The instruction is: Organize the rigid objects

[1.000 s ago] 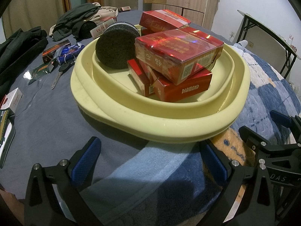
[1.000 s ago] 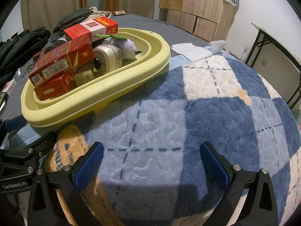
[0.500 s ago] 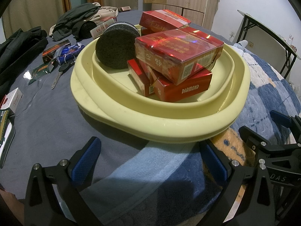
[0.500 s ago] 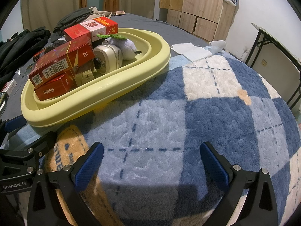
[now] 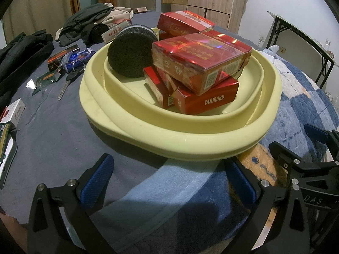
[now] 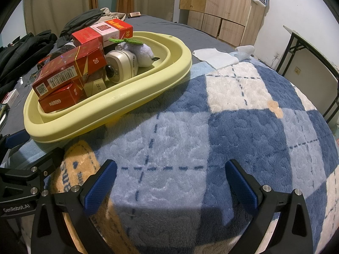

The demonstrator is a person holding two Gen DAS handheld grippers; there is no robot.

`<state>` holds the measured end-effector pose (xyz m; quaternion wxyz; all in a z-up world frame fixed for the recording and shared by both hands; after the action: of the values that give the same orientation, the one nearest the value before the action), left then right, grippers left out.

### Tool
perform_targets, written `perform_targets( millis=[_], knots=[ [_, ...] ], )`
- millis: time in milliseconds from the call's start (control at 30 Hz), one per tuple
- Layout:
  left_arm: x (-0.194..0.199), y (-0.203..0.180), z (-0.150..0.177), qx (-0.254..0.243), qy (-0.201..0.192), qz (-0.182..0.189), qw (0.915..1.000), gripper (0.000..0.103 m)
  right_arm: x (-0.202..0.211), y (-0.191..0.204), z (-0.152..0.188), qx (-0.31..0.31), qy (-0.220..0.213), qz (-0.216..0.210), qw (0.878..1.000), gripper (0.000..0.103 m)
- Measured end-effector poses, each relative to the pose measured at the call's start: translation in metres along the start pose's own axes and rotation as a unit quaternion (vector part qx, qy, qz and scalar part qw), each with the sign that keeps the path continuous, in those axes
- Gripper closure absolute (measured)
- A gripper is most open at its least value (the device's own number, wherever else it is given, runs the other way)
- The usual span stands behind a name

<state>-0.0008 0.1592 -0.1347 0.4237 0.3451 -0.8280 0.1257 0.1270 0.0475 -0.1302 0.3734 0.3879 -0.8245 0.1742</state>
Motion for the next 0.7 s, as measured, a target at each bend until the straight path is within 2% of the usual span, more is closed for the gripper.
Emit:
perform_targets(
  millis=[700],
  knots=[
    [0.0,0.0,0.0,0.0,0.0,0.0,1.0,0.0,-0.0003,-0.0001,0.0,0.0,0.0,0.0,1.0,0.0]
  ],
)
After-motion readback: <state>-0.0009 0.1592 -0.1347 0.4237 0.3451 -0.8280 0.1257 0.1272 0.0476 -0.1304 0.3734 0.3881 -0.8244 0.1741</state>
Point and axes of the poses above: each gripper's, at about its wrist camera, not at the fingertips, and x roughly against the way its jaws point, y to its left, z to its underside, the point moved 1 cm from there along -x, roughly the way its jaws point, and after that the axes turned 12 degrees about -x, right-handed, at the moved point
